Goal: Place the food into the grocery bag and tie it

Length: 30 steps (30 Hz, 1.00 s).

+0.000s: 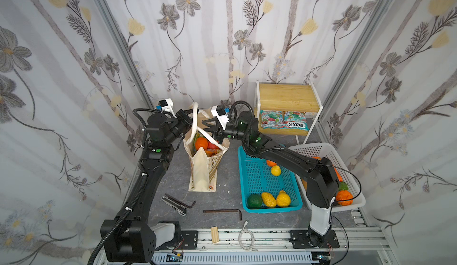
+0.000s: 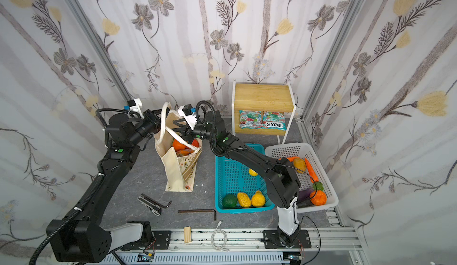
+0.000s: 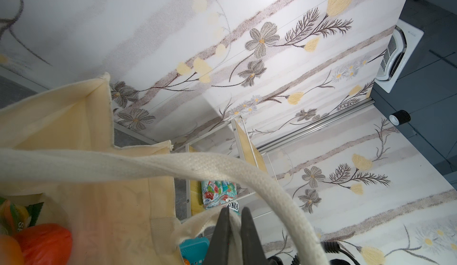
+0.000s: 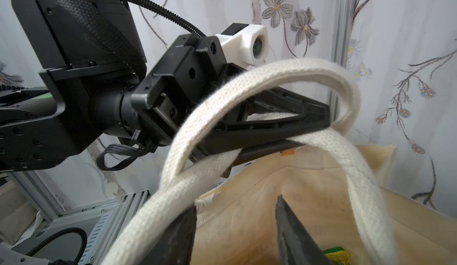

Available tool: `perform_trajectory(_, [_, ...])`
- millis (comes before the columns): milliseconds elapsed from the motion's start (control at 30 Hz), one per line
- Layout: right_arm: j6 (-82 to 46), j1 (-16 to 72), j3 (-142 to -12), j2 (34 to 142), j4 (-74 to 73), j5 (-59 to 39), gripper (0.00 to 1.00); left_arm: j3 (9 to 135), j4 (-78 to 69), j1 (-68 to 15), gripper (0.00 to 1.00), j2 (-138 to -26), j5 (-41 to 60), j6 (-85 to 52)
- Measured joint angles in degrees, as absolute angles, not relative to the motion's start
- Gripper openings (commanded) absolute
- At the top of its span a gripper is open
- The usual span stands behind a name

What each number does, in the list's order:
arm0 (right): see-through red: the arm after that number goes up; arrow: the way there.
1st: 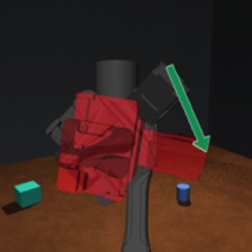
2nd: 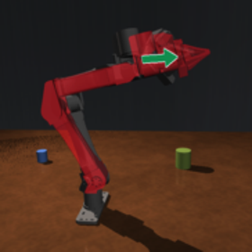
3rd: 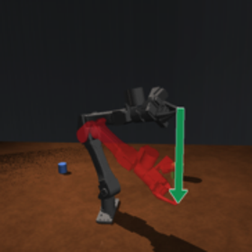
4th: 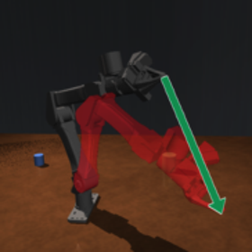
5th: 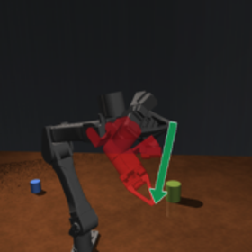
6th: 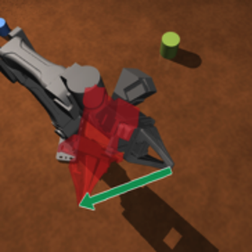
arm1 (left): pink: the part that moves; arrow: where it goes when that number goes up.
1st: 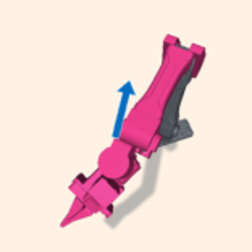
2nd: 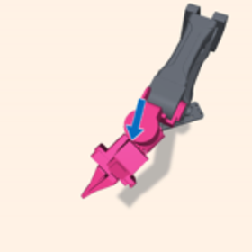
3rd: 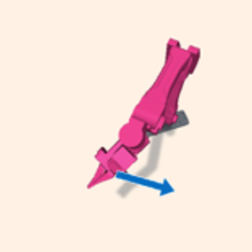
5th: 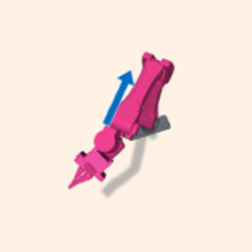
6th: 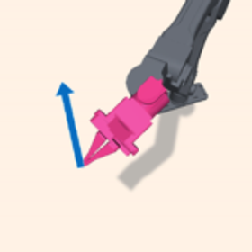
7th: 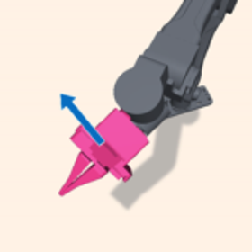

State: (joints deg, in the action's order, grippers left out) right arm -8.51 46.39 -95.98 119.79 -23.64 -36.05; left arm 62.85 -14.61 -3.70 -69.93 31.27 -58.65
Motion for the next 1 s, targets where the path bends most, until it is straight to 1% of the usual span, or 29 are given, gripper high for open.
perform_trajectory(100, [-8.8,46.4,-97.4,121.4,-23.0,-38.2,0.62,62.4,-14.6,-3.7,0.0,-69.5,31.1,-58.5])
perform_trajectory(167, [-9.0,46.4,-98.3,122.1,-22.7,-39.5,0.65,62.3,-14.7,-3.8,0.0,-69.5,31.0,-58.5])
perform_trajectory(433, [-11.1,48.8,-99.0,123.2,-22.6,-42.1,0.73,62.1,-14.8,-3.9,0.0,-69.6,30.0,-57.2])
perform_trajectory(533, [-11.7,49.4,-100.0,124.0,-22.7,-42.8,0.78,61.9,-14.8,-3.9,0.0,-69.8,29.6,-57.2])
perform_trajectory(600, [-12.5,49.6,-100.2,124.6,-23.2,-42.8,0.78,61.9,-14.8,-3.9,0.0,-69.8,29.1,-57.1])
perform_trajectory(700, [-14.6,49.7,-100.2,125.1,-24.5,-42.8,0.73,61.0,-14.8,-3.9,0.0,-69.2,27.5,-56.9])
perform_trajectory(733, [-15.8,49.8,-100.2,125.4,-25.6,-42.6,0.7,60.7,-14.8,-3.9,0.0,-68.9,26.8,-56.8])
perform_trajectory(833, [-19.3,50.0,-100.2,126.0,-29.1,-41.6,0.55,59.9,-15.3,-3.9,0.0,-68.5,25.3,-56.5])
perform_trajectory(1000, [-23.6,50.1,-100.3,126.5,-31.5,-39.0,0.41,58.5,-17.1,-4.1,0.0,-68.4,22.4,-56.4])
